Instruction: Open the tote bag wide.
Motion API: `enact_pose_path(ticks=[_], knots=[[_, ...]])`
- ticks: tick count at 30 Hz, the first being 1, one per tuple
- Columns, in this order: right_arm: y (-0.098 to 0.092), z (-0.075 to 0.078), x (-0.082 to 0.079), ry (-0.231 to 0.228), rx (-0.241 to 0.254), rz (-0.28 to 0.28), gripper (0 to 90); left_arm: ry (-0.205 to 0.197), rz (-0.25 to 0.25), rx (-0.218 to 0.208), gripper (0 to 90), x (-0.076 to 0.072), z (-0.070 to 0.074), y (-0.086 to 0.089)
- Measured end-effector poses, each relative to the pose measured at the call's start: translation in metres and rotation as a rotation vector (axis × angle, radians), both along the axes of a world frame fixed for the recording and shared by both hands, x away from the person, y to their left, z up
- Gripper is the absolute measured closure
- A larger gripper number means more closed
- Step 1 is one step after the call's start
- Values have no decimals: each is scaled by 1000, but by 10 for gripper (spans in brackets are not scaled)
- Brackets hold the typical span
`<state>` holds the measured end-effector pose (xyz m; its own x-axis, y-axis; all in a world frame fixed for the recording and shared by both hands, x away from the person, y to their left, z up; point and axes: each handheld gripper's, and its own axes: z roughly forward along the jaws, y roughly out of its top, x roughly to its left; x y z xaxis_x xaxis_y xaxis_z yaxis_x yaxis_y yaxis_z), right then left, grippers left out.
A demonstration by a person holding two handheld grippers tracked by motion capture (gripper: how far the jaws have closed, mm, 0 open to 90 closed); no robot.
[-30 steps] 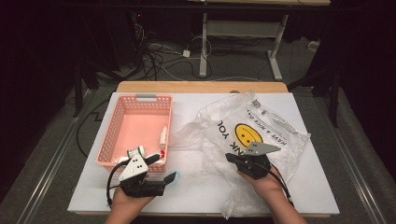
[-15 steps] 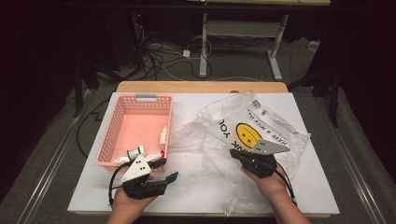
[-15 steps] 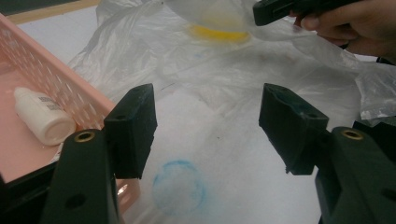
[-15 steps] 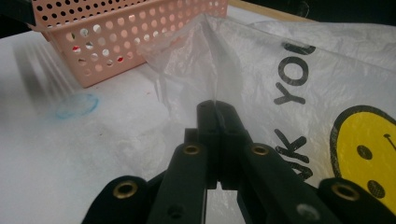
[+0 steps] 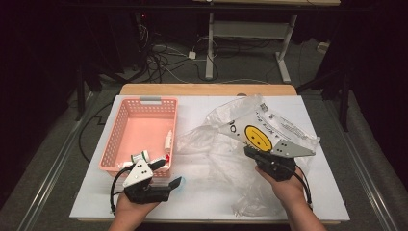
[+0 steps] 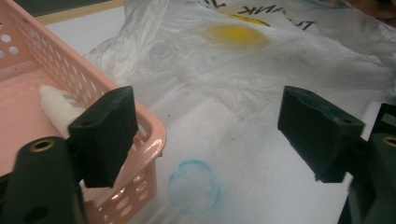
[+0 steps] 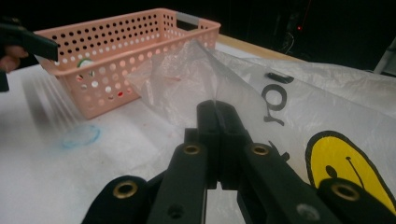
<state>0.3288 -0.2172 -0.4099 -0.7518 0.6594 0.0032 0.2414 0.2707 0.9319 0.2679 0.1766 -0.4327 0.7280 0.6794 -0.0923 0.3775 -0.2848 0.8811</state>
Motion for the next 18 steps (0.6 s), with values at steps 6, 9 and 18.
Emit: enact_pose_path(ticks=[6,9,18], knots=[[-1,13,0,-36,-9,-24,900,18,24,3,64,3,-1,0],[1,19,3,-46,-4,-35,900,32,43,6,1,5,-1,1],[-5,34,11,-85,60,-62,900,31,76,1,0,5,3,11]])
